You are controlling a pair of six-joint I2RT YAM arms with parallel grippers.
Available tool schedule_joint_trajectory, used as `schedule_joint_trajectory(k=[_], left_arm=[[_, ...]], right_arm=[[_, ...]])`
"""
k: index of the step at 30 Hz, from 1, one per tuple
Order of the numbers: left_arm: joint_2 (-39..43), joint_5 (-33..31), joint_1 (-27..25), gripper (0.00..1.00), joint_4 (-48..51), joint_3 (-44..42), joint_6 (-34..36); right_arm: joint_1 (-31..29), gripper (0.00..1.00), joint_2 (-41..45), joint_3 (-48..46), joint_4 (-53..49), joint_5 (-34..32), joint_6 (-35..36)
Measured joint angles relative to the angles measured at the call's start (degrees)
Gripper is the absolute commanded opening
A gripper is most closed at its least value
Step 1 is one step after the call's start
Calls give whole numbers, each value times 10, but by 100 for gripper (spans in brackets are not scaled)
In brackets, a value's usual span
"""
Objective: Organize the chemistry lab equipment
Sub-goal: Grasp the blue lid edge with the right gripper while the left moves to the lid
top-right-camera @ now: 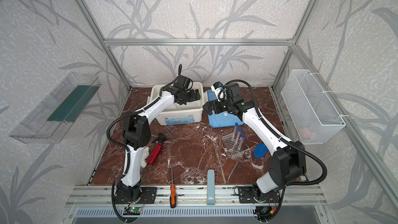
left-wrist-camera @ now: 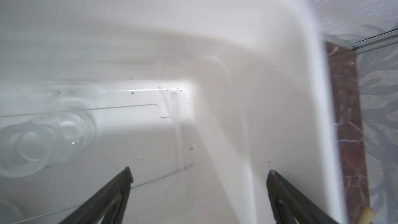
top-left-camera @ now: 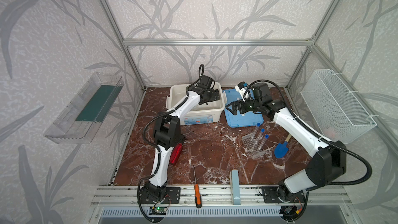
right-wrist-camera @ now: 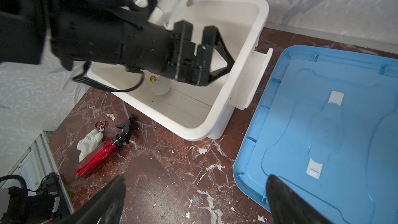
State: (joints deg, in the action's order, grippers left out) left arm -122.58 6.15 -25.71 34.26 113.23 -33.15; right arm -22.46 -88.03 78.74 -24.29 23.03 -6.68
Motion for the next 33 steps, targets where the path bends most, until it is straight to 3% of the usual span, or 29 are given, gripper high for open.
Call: schedule_joint_trajectory(k=[7, 12, 16, 21, 28, 33], left_arm=[[161, 12, 0, 99, -30, -108, -3], [261, 93, -4, 99, -78, -193, -17], [300, 119, -42, 99, -86, -215, -21], [306, 147, -93, 99, -111, -245, -31], [299, 173, -102, 99, -148, -303, -52], [286, 198, -100, 99, -175, -322, -55]], right_arm=[[62, 99, 5, 22, -34, -25, -1], [121, 99, 1, 25, -59, -63, -1], [155, 99, -28, 26, -71, -92, 0], [175, 83, -111, 45, -83, -120, 5], [200, 46, -238, 110, -130, -171, 31], [217, 39, -293, 142, -141, -180, 49]])
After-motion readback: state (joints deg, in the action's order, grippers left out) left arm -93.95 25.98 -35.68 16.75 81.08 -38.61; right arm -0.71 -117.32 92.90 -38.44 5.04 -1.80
